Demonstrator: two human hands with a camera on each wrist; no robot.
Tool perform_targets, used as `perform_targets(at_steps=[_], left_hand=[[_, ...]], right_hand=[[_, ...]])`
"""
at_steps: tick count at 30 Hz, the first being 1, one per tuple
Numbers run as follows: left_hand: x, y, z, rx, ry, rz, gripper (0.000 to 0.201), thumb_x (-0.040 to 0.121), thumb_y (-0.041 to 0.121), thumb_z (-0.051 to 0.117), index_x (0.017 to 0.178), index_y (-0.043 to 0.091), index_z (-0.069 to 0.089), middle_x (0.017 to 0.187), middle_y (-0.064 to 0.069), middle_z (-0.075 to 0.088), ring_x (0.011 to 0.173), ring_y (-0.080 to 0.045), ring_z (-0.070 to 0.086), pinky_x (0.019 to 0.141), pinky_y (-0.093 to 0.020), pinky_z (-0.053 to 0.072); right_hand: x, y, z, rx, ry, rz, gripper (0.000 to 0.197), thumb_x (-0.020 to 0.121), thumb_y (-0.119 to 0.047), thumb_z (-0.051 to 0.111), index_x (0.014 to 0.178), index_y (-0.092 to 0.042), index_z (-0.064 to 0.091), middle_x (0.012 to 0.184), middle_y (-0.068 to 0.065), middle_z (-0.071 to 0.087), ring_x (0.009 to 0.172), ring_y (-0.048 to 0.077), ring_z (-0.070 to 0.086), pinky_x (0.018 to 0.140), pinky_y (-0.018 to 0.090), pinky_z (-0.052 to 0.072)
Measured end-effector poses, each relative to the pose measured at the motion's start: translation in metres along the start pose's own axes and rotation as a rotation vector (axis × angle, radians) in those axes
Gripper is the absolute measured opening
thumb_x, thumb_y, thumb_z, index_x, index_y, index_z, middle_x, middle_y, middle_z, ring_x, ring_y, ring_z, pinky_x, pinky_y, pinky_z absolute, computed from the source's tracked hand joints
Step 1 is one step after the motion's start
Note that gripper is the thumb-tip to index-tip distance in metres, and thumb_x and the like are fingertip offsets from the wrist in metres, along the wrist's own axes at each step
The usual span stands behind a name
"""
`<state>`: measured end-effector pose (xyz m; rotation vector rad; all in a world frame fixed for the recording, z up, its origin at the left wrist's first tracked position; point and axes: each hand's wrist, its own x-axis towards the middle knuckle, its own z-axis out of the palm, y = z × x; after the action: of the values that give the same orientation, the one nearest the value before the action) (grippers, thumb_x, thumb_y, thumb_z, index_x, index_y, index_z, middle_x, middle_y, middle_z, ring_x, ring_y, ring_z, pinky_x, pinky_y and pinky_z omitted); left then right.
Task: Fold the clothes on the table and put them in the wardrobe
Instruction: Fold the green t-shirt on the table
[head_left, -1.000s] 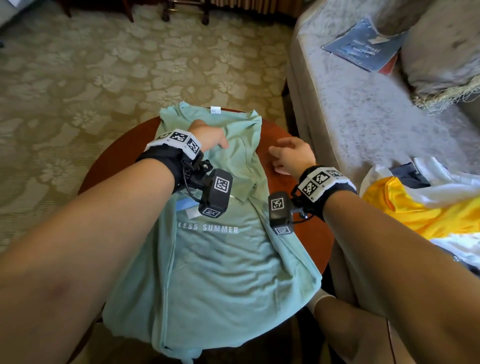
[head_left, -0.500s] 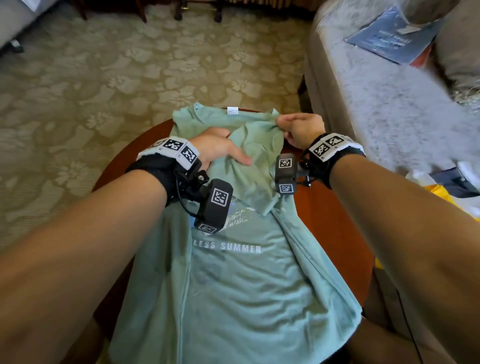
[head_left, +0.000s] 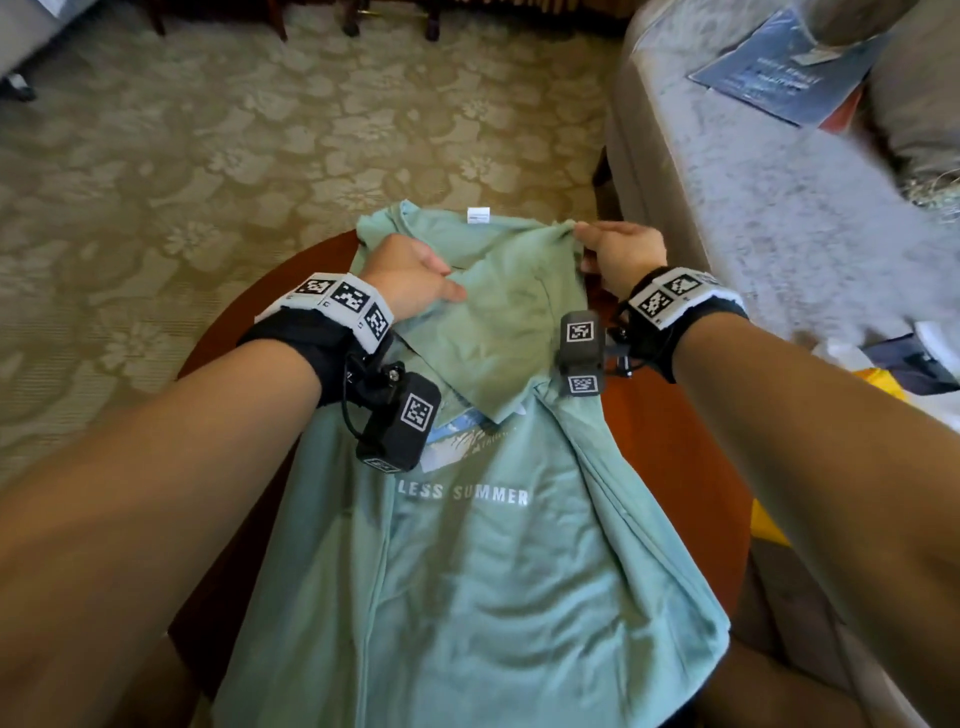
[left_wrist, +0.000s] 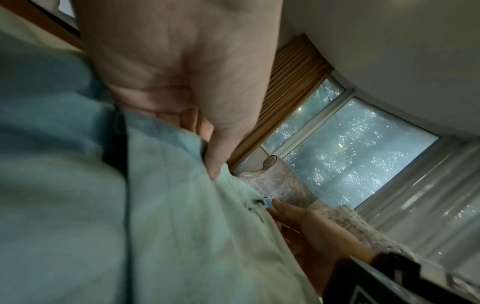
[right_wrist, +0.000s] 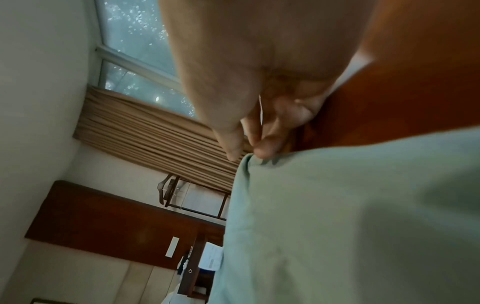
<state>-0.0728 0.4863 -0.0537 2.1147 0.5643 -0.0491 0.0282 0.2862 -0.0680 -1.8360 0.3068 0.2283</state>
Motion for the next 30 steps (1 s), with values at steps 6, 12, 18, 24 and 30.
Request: perform_targets(at_steps=[6,12,18,24,30], left_hand=[[-0.014,0.003,0.014,0.191,0.212,0.041,0.040,0.075,0.030,0.075,0.110,0.021,0.059,0.116,-0.001,0.064,0.112,-0.024,0.057,0.091,-0.032,0.046],[-0.097,0.009,0.043,0.342,0.188,0.024,0.044,0.080,0.033,0.069,0.120,0.025,0.055,0.134,-0.008,0.044,0.130,-0.030,0.033,0.101,-0.043,0.029],[-0.172,-0.007,0.065,0.130,0.145,0.005,0.022,0.084,0.015,0.062,0.105,0.018,0.070,0.118,-0.008,0.066,0.114,-0.032,0.057,0.099,-0.035,0.043],[-0.219,-0.012,0.063,-0.397,-0.040,-0.181,0.026,0.085,-0.006,0.060,0.066,0.012,0.059,0.049,0.003,0.064,0.056,-0.018,0.068,0.050,-0.024,0.053],[-0.261,-0.013,0.067,-0.579,-0.405,-0.261,0.016,0.096,0.001,0.052,0.111,-0.004,0.057,0.096,-0.016,0.069,0.088,-0.026,0.070,0.071,-0.030,0.058]], right_hand=[[-0.040,0.014,-0.038,-0.100,-0.071,0.123,0.016,0.093,-0.026,0.064,0.080,-0.016,0.061,0.074,-0.001,0.065,0.052,0.008,0.057,0.044,0.018,0.041],[-0.135,0.053,-0.078,-0.131,-0.047,0.148,0.014,0.091,-0.019,0.063,0.079,-0.013,0.067,0.065,0.000,0.067,0.046,0.007,0.059,0.045,0.016,0.046],[-0.214,0.114,-0.125,-0.066,0.322,0.192,0.020,0.072,-0.017,0.055,0.083,-0.007,0.068,0.080,0.010,0.061,0.081,0.028,0.055,0.073,0.036,0.046],[-0.266,0.130,-0.130,-0.344,-0.204,0.316,0.012,0.056,-0.021,0.050,0.052,-0.014,0.059,0.091,0.018,0.056,0.093,0.019,0.044,0.068,0.024,0.041],[-0.289,0.146,-0.129,-0.250,-0.081,0.364,0.010,0.079,0.000,0.055,0.075,-0.002,0.063,0.096,0.008,0.054,0.077,0.026,0.051,0.065,0.029,0.040]])
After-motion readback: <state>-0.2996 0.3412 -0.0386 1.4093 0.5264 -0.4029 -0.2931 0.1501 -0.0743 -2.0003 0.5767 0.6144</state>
